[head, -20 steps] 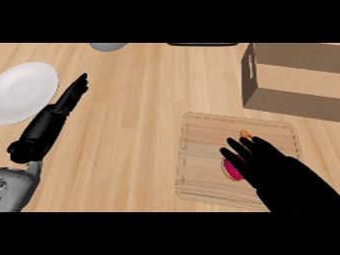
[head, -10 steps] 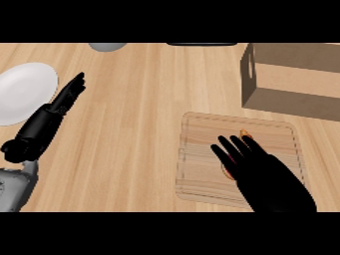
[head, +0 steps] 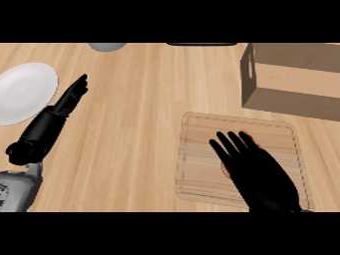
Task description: Pick the cupcake from the cutting board and place it in the cardboard box
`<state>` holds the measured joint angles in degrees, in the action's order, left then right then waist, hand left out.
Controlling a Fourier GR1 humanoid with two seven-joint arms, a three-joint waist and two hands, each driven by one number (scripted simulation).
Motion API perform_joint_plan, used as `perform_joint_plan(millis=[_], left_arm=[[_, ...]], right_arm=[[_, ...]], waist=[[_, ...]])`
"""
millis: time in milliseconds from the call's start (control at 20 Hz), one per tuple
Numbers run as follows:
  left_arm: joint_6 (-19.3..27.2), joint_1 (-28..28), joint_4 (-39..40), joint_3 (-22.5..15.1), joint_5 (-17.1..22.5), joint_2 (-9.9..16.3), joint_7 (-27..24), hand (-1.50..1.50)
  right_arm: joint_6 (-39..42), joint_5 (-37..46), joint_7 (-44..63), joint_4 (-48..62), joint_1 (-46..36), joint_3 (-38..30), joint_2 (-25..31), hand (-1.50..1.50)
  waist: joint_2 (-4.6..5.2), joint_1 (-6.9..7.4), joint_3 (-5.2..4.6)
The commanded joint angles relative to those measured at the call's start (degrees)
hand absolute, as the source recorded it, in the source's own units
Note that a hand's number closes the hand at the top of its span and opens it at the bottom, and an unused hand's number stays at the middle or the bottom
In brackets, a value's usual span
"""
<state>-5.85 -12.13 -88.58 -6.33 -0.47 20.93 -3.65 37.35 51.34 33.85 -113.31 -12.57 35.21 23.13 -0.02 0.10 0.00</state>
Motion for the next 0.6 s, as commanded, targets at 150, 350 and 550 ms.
perform_joint_plan(millis=[150,350,550], left_arm=[[-1.7,1.8,0.2,2.1,-2.1,-1.1,-2.0,0.0],[-1.4,0.7,-1.1,1.7,-4.2,-3.9,0.4,0.0],[-3.8,1.7,-1.3,4.1,-4.3,-3.5,-0.7,0.0]], right_arm=[[-6.5,4.8,-10.5,7.5,1.7,-4.1,3.3,-1.5],[-3.2,7.8,-7.6,8.4,2.1,-0.1,-4.5,-1.5],[-2.9,8.1,-11.4,7.2,4.5,-3.1,-3.5,-1.5]], waist=[[0.03,0.0,0.02],[-0.01,-0.04,0.0],[-0.02,-0.15,0.0]])
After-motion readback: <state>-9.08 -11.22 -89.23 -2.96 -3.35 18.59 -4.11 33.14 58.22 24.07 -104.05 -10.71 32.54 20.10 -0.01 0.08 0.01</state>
